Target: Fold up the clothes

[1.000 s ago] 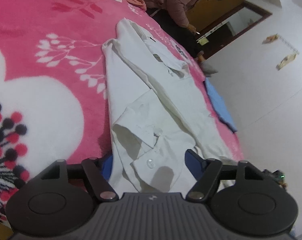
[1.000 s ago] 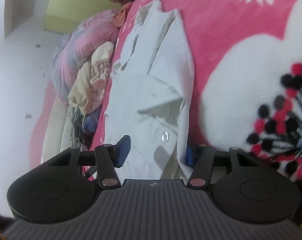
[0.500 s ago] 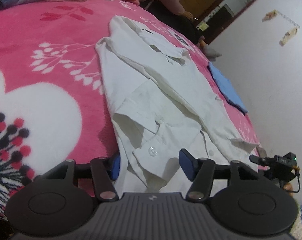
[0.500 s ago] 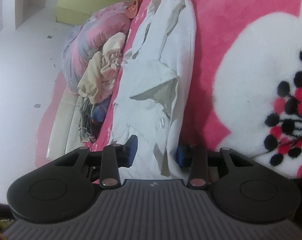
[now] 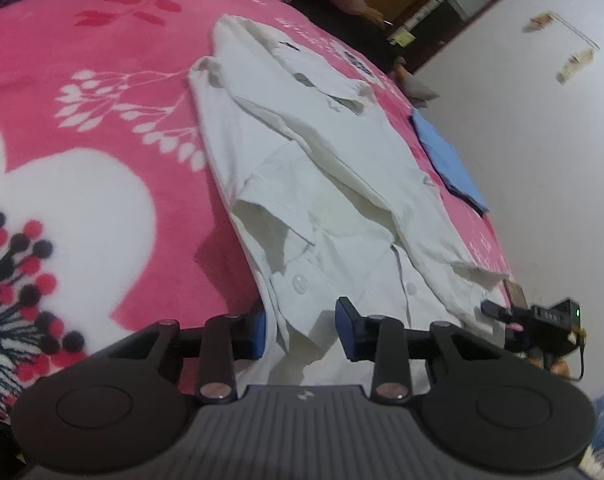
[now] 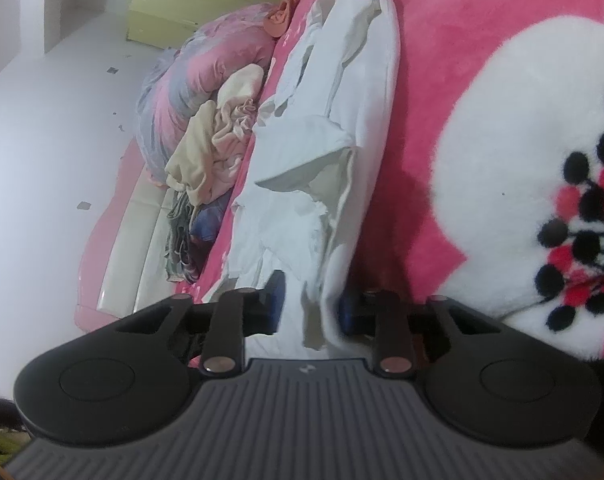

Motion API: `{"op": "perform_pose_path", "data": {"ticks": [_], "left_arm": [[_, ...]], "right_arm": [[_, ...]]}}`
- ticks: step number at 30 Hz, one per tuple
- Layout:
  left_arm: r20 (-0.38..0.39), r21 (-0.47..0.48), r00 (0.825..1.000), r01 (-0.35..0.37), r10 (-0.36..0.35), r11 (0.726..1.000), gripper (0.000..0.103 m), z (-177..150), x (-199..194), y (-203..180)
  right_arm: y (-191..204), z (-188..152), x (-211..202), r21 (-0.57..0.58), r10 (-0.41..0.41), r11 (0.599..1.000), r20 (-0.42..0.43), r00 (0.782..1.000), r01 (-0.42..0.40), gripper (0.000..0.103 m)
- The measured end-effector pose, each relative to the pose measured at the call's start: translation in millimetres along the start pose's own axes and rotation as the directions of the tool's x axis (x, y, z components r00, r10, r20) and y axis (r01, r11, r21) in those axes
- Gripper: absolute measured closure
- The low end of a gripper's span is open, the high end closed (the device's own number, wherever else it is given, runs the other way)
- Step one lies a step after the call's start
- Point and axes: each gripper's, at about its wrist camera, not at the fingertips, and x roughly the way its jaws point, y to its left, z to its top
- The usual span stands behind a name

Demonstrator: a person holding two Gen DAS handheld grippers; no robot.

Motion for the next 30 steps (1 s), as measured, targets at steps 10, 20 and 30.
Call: {"op": "perform_pose_path", "data": {"ticks": [10, 20, 30], "left_arm": [[0.005, 0.027, 1.0, 0.02, -0.021, 0.999, 0.096, 1.0, -0.9, -2.2], [0.113, -0.001, 0.987, 0.112, -0.111, 0.994, 0.099, 16.1, -23.7, -4.8], [0.162, -0.048, 0.967, 0.207, -0.197, 0.977, 0.1, 28.3, -21.6, -0.7]], "right_arm": [[11.6, -1.4, 4.5, -0.044, -0.033, 0.998, 0.031, 0.999, 0.034, 0.098], [36.2, 3.0, -2.5, -0.075, 0.0, 0.997, 0.095, 0.995, 0.007, 0.099], [61.6, 19.9, 7.6, -0.096, 0.042, 0.995, 0.131, 0.99, -0.03, 0.099]]}}
